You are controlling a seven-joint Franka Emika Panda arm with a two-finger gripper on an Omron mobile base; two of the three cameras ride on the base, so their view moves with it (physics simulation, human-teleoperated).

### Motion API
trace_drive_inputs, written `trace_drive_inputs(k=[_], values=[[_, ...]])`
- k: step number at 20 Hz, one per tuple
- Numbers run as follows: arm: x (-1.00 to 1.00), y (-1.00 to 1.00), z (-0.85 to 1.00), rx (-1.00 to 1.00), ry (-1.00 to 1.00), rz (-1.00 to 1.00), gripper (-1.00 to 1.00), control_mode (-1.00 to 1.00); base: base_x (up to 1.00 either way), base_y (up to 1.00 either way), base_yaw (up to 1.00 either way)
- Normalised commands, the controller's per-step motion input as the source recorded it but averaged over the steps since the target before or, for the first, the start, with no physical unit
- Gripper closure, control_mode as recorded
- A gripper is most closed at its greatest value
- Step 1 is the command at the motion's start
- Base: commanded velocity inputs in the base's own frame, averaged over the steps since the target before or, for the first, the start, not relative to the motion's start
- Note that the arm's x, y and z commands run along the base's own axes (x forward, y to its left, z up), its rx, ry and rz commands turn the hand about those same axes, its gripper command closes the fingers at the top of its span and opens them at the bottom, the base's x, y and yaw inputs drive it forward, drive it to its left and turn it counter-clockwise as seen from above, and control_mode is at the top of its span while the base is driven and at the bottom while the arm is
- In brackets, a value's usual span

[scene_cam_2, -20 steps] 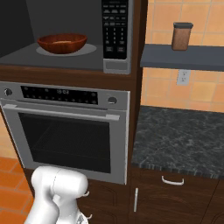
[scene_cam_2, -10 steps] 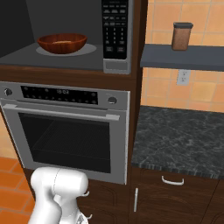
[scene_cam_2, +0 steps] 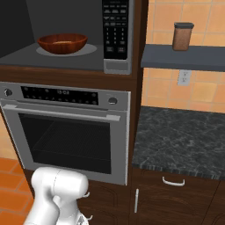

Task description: Open the microwave, place the bowl with waffle inside the microwave, then close the microwave door and turn it on.

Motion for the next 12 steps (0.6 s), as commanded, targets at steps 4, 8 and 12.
trace_drive_inputs(k=[4,8,12], values=[[0.27,-0.69,1.00,0.00,-0.21,0.00,1.00,-1.00,0.00,0.00,0.00],[0.96,-0.56,0.69,0.00,0.02,0.00,1.00,-1.00,0.00,0.00,0.00],[1.00,-0.26,0.04,0.00,0.29,0.00,1.00,-1.00,0.00,0.00,0.00]])
